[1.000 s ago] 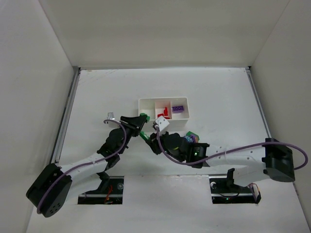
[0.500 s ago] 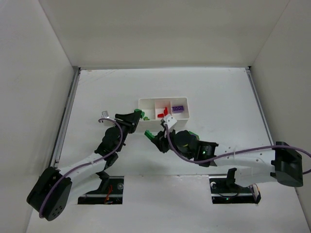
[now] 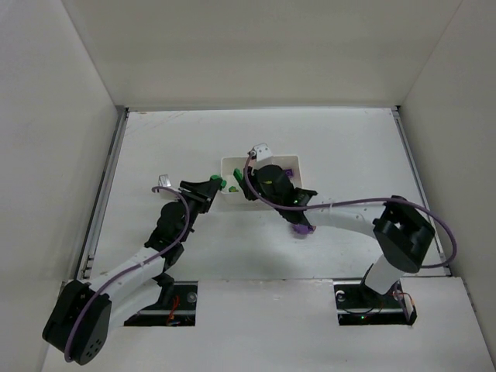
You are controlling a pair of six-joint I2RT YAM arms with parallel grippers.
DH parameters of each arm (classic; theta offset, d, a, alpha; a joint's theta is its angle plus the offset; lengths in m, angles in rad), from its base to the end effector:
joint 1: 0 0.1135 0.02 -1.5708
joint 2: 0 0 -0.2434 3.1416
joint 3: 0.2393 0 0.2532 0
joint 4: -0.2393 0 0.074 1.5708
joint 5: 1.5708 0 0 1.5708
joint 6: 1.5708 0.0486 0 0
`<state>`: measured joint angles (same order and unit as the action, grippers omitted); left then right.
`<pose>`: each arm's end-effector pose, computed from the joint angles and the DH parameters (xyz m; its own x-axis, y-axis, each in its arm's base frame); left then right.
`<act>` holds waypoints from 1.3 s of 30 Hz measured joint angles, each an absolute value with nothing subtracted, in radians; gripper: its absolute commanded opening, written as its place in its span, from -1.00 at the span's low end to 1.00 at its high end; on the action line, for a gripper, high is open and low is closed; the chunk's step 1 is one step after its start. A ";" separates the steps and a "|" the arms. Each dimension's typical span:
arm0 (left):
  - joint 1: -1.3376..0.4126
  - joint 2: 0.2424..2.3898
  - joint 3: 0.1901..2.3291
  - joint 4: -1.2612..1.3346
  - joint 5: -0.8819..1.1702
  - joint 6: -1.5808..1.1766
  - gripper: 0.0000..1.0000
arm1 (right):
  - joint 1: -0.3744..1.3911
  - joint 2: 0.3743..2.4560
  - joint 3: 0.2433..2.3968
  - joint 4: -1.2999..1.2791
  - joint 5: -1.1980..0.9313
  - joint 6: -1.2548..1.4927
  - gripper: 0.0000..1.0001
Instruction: Sort the legos into containers by color
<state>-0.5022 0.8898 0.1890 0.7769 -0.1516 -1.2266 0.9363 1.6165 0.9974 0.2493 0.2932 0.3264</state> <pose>0.1921 -0.0971 0.1991 -0.3012 -0.8962 -0.3257 0.1788 0.2824 -0.9425 0.2358 0.2966 0.2192 -0.3989 -0.0242 -0.9167 -0.5103 0.8364 0.2000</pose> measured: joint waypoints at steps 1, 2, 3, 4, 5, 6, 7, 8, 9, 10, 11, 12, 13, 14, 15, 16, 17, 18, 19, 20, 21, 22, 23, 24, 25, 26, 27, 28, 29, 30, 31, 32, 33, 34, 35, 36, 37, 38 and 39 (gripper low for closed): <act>-0.500 0.888 0.189 0.774 -0.146 -1.222 -0.72 | 0.928 1.645 1.024 0.251 0.291 0.329 -0.61; -0.495 0.888 0.189 0.772 -0.138 -1.217 -0.72 | 0.920 1.674 1.050 0.251 0.290 0.332 -0.58; -0.492 0.887 0.189 0.771 -0.131 -1.211 -0.72 | 0.913 1.698 1.070 0.252 0.287 0.334 -0.52; -0.487 0.887 0.189 0.770 -0.125 -1.208 -0.72 | 0.907 1.719 1.088 0.253 0.287 0.337 -0.41; -0.484 0.887 0.189 0.767 -0.119 -1.203 -0.72 | 0.902 1.737 1.102 0.254 0.286 0.341 -0.29; -0.480 0.888 0.189 0.766 -0.112 -1.198 -0.72 | 0.897 1.751 1.111 0.255 0.286 0.345 -0.15; -0.477 0.890 0.189 0.765 -0.107 -1.194 -0.72 | 0.893 1.763 1.118 0.255 0.284 0.351 -0.04; -0.475 0.895 0.189 0.767 -0.103 -1.190 -0.72 | 0.891 1.770 1.122 0.255 0.281 0.353 0.03; -0.474 0.904 0.189 0.767 -0.098 -1.186 -0.72 | 0.889 1.773 1.123 0.255 0.279 0.355 0.07; -0.472 0.916 0.189 0.767 -0.093 -1.184 -0.72 | 0.888 1.774 1.123 0.255 0.279 0.356 0.09; -0.470 0.929 0.189 0.767 -0.086 -1.182 -0.72 | 0.888 1.771 1.123 0.255 0.277 0.358 0.10; -0.469 0.947 0.191 0.766 -0.081 -1.178 -0.72 | 0.885 1.763 1.122 0.254 0.276 0.360 0.10; -0.469 0.965 0.193 0.765 -0.076 -1.174 -0.72 | 0.884 1.750 1.117 0.255 0.275 0.363 0.10; -0.470 0.987 0.200 0.763 -0.071 -1.168 -0.72 | 0.883 1.729 1.108 0.255 0.274 0.364 0.10; -0.472 1.011 0.212 0.758 -0.065 -1.161 -0.72 | 0.881 1.700 1.091 0.256 0.275 0.366 0.10; -0.474 1.034 0.226 0.755 -0.059 -1.154 -0.72 | 0.880 1.661 1.066 0.259 0.277 0.371 0.10; -0.477 1.060 0.247 0.750 -0.053 -1.144 -0.72 | 0.878 1.614 1.034 0.267 0.281 0.373 0.09; -0.480 1.085 0.270 0.749 -0.048 -1.134 -0.72 | 0.876 1.561 0.997 0.276 0.287 0.378 0.09; -0.484 1.107 0.291 0.749 -0.041 -1.125 -0.72 | 0.876 1.499 0.952 0.290 0.298 0.383 0.09; -0.487 1.130 0.315 0.750 -0.035 -1.114 -0.71 | 0.876 1.443 0.911 0.304 0.308 0.389 0.09; -0.490 1.150 0.339 0.750 -0.030 -1.102 -0.71 | 0.875 1.387 0.869 0.316 0.318 0.393 0.09; -0.490 1.169 0.360 0.748 -0.025 -1.091 -0.71 | 0.872 1.333 0.827 0.327 0.327 0.398 0.09; -0.491 1.190 0.385 0.741 -0.019 -1.077 -0.69 | 0.871 1.278 0.783 0.335 0.337 0.404 0.10; -0.491 1.213 0.412 0.733 -0.014 -1.064 -0.68 | 0.871 1.232 0.745 0.343 0.345 0.409 0.15; -0.491 1.234 0.435 0.723 -0.010 -1.051 -0.66 | 0.871 1.189 0.707 0.347 0.354 0.418 0.22; -0.492 1.256 0.461 0.710 -0.007 -1.037 -0.62 | 0.871 1.147 0.668 0.350 0.363 0.424 0.27; -0.492 1.278 0.483 0.696 -0.007 -1.023 -0.57 | 0.871 1.110 0.636 0.347 0.369 0.429 0.31; -0.493 1.295 0.502 0.680 -0.007 -1.009 -0.53 | 0.871 1.076 0.606 0.345 0.375 0.434 0.33; -0.496 1.313 0.520 0.662 -0.009 -0.994 -0.50 | 0.870 1.045 0.580 0.343 0.381 0.440 0.36; -0.497 1.329 0.536 0.644 -0.012 -0.980 -0.46 | 0.870 1.015 0.555 0.340 0.386 0.446 0.40; -0.499 1.344 0.552 0.623 -0.014 -0.965 -0.40 | 0.870 0.989 0.536 0.336 0.390 0.451 0.42; -0.503 1.356 0.565 0.604 -0.019 -0.952 -0.31 | 0.868 0.965 0.521 0.331 0.393 0.454 0.44; -0.505 1.367 0.579 0.583 -0.025 -0.937 -0.21 | 0.865 0.942 0.506 0.327 0.396 0.459 0.45; -0.507 1.377 0.592 0.564 -0.031 -0.921 -0.13 | 0.863 0.924 0.497 0.322 0.398 0.463 0.46; -0.510 1.384 0.603 0.548 -0.035 -0.905 -0.04 | 0.861 0.908 0.490 0.320 0.401 0.468 0.47; -0.511 1.388 0.612 0.534 -0.038 -0.895 0.03 | 0.858 0.895 0.483 0.318 0.402 0.472 0.48; -0.512 1.391 0.622 0.521 -0.041 -0.881 0.09 | 0.857 0.883 0.477 0.317 0.405 0.475 0.48; -0.516 1.392 0.632 0.508 -0.044 -0.868 0.14 | 0.857 0.872 0.472 0.314 0.409 0.477 0.48; -0.517 1.393 0.641 0.498 -0.047 -0.858 0.18 | 0.857 0.861 0.464 0.312 0.413 0.480 0.47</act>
<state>-0.5171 1.3926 0.6407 0.4976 -0.0467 -0.8577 0.8566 0.8608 0.4641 0.3119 0.4129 0.4801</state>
